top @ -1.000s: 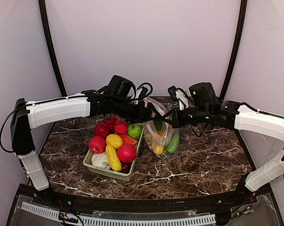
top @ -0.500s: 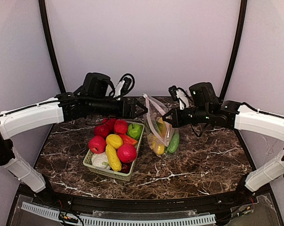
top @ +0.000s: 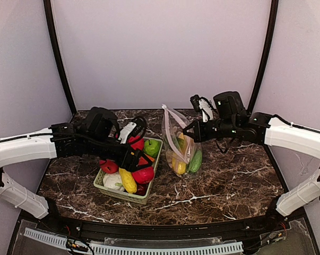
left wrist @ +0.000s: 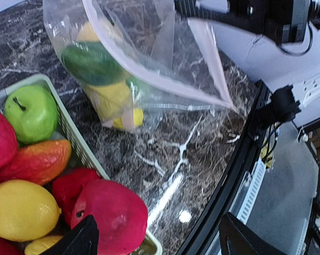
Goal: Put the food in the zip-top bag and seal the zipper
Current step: Pick up the fake fruit from the bin.
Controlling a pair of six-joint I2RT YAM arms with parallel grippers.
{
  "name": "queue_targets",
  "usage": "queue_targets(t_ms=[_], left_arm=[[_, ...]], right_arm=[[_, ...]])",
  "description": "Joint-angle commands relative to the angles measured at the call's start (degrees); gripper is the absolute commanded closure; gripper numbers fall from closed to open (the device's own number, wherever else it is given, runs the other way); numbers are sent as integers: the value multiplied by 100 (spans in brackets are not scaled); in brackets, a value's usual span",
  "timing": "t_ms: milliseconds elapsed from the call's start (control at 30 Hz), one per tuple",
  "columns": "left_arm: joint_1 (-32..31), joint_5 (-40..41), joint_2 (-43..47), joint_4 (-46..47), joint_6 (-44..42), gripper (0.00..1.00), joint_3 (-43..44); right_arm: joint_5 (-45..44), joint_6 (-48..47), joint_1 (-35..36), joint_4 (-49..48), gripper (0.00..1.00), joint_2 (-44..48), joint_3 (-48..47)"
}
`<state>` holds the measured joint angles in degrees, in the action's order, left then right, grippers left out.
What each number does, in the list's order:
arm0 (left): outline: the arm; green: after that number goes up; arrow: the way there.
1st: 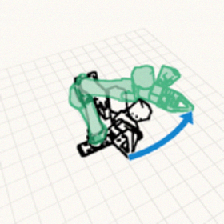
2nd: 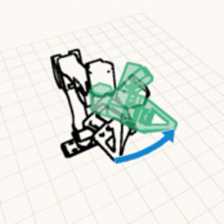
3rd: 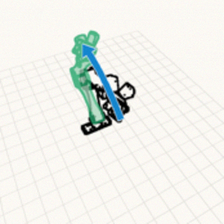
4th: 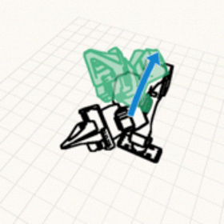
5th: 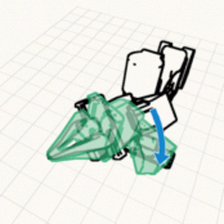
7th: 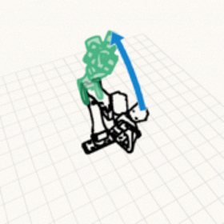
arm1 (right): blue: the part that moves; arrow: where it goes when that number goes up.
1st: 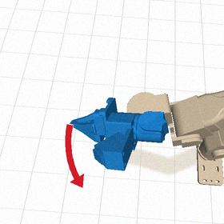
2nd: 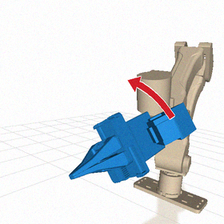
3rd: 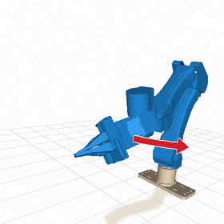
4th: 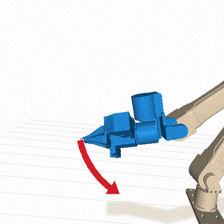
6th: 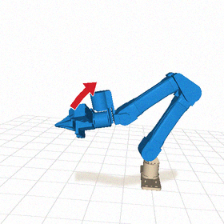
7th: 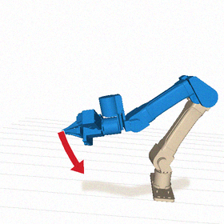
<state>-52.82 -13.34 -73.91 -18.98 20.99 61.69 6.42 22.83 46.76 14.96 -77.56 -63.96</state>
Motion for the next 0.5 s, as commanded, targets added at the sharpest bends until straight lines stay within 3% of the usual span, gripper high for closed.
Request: queue_targets(t_ms=[0, 167, 467], left_arm=[[-151, 108, 83, -555, -571, 21, -343], [-194, 644, 16, -646, -820, 21, -502], [-223, 825, -241, -654, -1136, 16, -472]], right_arm=[[6, -15, -9, -64, 100, 56, -143], [45, -7, -9, -112, 100, 132, -81], [92, -45, -7, -143, 100, 110, -103]])
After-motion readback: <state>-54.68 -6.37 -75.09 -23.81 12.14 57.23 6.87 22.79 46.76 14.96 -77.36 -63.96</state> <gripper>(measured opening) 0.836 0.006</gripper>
